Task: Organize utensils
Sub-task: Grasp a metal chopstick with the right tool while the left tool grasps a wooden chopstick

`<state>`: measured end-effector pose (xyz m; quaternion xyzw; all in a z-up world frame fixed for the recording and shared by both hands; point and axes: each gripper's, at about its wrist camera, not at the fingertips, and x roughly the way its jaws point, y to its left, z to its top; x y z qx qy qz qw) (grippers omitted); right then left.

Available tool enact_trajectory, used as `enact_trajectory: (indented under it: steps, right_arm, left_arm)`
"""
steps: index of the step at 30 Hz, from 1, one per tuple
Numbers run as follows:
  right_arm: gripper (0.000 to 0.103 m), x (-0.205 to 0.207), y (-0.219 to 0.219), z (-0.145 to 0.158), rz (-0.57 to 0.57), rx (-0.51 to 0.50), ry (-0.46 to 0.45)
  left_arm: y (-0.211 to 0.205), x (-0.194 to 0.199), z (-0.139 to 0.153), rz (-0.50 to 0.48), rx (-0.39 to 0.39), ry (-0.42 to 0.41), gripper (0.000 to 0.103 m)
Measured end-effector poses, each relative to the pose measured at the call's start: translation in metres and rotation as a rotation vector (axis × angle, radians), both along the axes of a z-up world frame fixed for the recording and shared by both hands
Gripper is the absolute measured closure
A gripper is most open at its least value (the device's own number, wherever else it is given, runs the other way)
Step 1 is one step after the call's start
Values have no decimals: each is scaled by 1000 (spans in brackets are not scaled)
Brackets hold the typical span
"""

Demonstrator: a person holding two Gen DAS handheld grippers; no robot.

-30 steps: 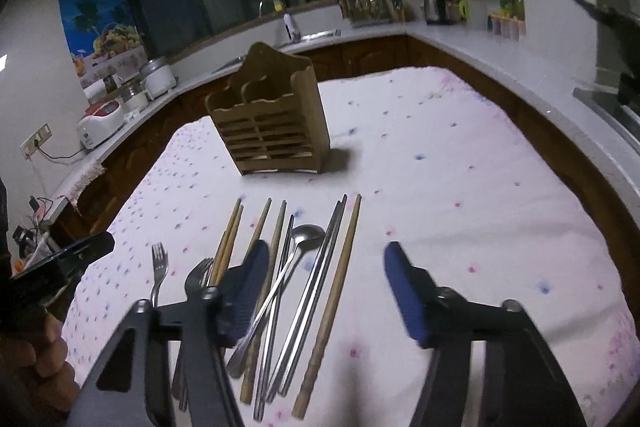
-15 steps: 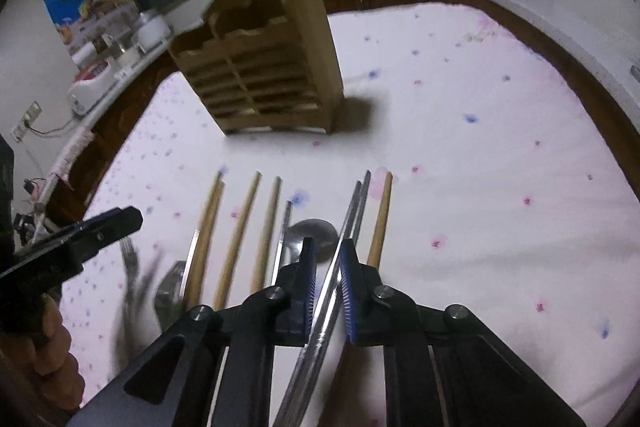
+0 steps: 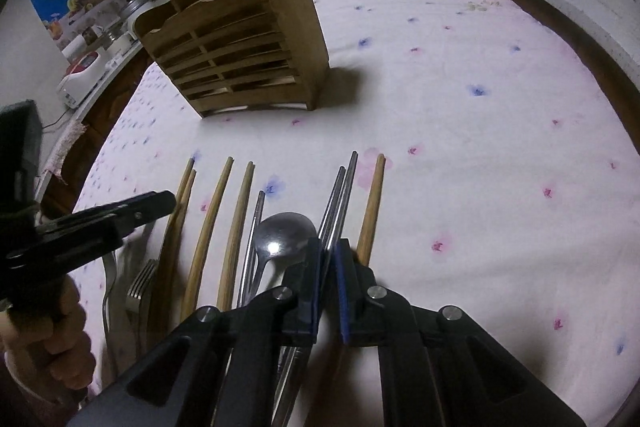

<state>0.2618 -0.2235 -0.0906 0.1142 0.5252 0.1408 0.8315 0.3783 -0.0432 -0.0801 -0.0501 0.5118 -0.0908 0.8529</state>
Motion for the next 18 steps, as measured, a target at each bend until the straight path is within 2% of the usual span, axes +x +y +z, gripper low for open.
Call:
enact_trajectory:
  steps: [3, 10, 15, 18]
  right_arm:
    - [98, 1, -8, -3, -10, 34, 12]
    - [97, 5, -2, -1, 13, -16, 1]
    - [96, 12, 0, -2, 19, -32, 2]
    - [96, 20, 4, -2, 19, -51, 2]
  left_arm:
    - [3, 1, -4, -12, -15, -7, 78]
    - [-13, 14, -7, -36, 66, 2, 79]
    - [-19, 19, -8, -59, 105, 13, 85]
    - [-19, 24, -8, -67, 92, 30, 90]
